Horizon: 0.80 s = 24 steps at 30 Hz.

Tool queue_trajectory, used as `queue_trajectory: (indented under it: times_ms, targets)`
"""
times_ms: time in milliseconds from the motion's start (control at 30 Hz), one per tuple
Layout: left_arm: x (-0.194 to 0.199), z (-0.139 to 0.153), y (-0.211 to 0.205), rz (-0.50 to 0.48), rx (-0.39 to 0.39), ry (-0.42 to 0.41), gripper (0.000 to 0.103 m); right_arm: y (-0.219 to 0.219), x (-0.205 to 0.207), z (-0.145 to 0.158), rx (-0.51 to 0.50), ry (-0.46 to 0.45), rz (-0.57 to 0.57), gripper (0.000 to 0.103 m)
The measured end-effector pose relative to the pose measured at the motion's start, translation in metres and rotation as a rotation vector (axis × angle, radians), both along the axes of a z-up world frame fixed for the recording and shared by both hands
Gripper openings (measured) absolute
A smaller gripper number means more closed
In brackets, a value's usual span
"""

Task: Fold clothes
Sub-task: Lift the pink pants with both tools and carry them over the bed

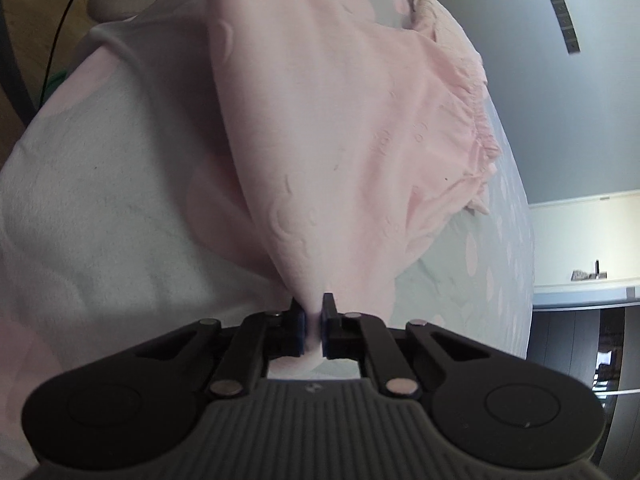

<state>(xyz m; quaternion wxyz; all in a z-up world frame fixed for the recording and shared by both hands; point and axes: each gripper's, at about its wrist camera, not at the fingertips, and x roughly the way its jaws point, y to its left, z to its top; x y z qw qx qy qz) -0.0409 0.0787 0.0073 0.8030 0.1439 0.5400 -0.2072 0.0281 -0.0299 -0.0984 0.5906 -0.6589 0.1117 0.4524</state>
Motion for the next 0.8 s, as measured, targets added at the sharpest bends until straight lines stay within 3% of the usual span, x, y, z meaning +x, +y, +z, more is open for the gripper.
queue_trajectory:
  times_ms: [100, 267, 433, 800]
  targets:
    - [-0.006, -0.005, -0.006, -0.027, 0.04, -0.02, 0.003, 0.002, 0.0, 0.003, -0.006, 0.001, -0.005, 0.006]
    - [-0.009, -0.002, -0.002, -0.025, 0.027, -0.022, 0.003, -0.002, 0.004, 0.01, 0.004, 0.003, -0.005, 0.005]
    - [-0.014, 0.01, 0.001, 0.0, -0.047, -0.013, 0.003, -0.025, -0.006, 0.023, 0.012, 0.01, -0.013, 0.005]
    - [-0.041, 0.044, -0.007, -0.025, -0.275, 0.045, 0.003, -0.076, -0.034, 0.094, 0.044, 0.137, -0.051, 0.004]
